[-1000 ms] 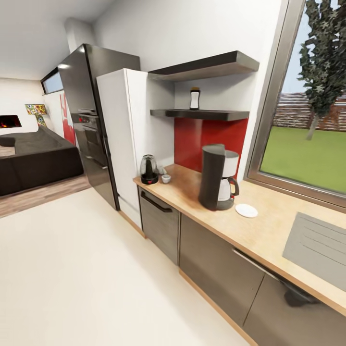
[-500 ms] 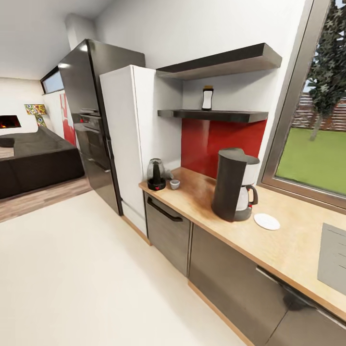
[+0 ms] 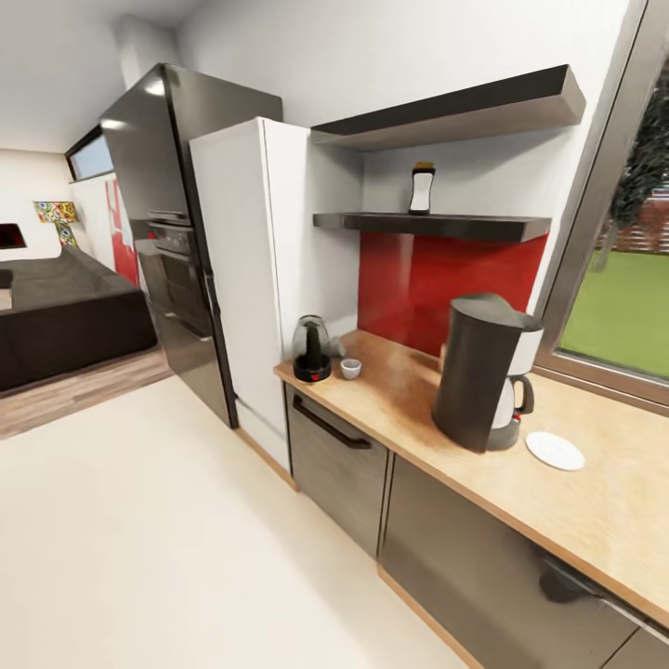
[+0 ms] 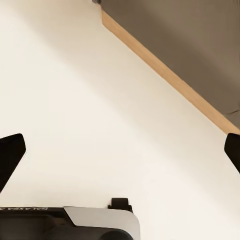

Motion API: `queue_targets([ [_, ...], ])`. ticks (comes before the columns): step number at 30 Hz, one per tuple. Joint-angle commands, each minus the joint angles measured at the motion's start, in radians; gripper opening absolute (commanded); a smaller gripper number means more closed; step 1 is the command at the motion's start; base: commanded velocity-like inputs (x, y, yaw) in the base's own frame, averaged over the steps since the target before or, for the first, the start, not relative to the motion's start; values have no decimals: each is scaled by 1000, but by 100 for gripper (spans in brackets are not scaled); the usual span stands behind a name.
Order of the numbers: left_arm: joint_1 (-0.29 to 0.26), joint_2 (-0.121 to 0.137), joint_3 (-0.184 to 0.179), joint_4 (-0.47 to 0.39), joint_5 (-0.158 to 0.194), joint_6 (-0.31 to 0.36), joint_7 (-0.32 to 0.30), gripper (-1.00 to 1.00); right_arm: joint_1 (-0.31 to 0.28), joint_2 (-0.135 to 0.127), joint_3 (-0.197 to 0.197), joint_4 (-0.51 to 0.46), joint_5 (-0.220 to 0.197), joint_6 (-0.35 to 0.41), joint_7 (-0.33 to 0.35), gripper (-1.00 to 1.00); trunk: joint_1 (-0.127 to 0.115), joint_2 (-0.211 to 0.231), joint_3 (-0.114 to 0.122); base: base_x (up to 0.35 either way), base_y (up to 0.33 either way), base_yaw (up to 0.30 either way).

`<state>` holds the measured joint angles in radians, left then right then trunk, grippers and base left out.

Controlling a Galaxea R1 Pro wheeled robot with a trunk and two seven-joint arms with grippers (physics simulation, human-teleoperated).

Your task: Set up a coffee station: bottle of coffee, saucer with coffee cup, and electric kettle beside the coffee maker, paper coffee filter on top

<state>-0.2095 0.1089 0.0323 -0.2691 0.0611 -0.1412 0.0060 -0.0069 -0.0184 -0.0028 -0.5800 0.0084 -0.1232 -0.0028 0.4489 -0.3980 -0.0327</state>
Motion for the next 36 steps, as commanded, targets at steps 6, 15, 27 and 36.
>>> queue_targets([
  [6, -1, 0, 0, 1, 6, -3, 0, 100, -1, 0, 0, 0, 1, -3, 0, 100, 1, -2, -2, 287, 227, -243],
  [15, -1, 0, 0, 1, 6, -3, 1, 100, -1, 0, -1, 0, 1, -3, 1, 100, 1, -2, -2, 231, 251, -280],
  [27, -1, 0, 1, 1, 6, -3, 2, 100, -1, 0, -2, 0, -1, -1, 4, 100, 1, -2, -2, 15, 277, -277],
  [36, 0, 0, 1, 4, 5, -1, 2, 100, -1, 1, 4, 0, 1, -3, 0, 100, 1, -2, -2, 0, 26, -59],
])
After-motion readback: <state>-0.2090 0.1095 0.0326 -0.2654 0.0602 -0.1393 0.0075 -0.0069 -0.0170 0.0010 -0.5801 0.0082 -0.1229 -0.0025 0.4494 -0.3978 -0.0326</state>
